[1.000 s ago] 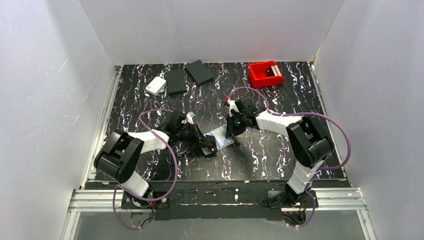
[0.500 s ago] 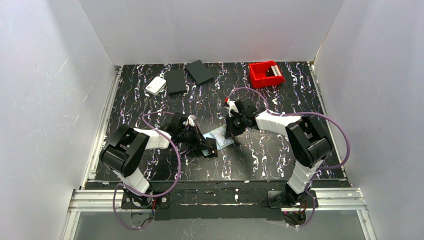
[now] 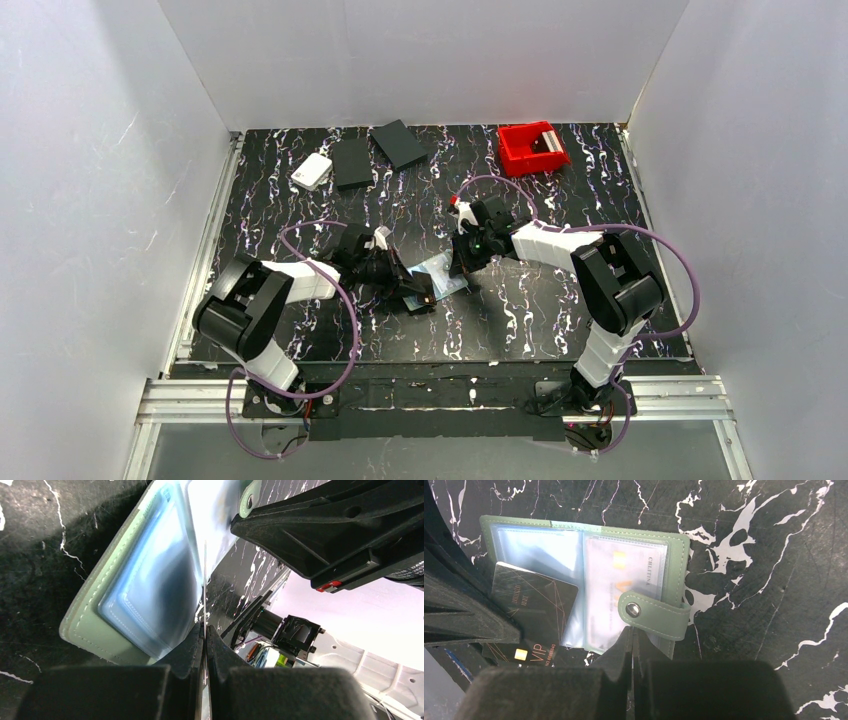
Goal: Put the credit cards into the card holder
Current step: Insert the credit card into the card holder.
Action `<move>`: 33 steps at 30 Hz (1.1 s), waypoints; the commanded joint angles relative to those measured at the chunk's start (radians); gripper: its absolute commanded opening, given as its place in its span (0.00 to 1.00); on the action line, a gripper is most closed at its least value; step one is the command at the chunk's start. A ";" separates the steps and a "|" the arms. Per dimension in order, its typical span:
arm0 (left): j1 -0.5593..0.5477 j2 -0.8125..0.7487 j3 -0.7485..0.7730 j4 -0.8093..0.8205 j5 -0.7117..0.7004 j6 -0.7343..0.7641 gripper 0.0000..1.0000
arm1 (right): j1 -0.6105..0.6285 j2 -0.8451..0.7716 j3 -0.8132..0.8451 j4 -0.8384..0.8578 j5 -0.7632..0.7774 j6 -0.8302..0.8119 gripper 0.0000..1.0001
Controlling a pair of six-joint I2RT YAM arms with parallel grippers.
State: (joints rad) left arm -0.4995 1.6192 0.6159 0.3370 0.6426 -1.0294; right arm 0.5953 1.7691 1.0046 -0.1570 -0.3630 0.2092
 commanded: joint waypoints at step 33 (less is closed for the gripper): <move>-0.010 0.077 0.020 0.064 -0.020 0.038 0.00 | -0.003 0.014 -0.013 0.011 -0.017 -0.004 0.01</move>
State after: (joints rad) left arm -0.5060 1.7100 0.6365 0.3962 0.6453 -1.0130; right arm 0.5949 1.7737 1.0039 -0.1543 -0.3809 0.2096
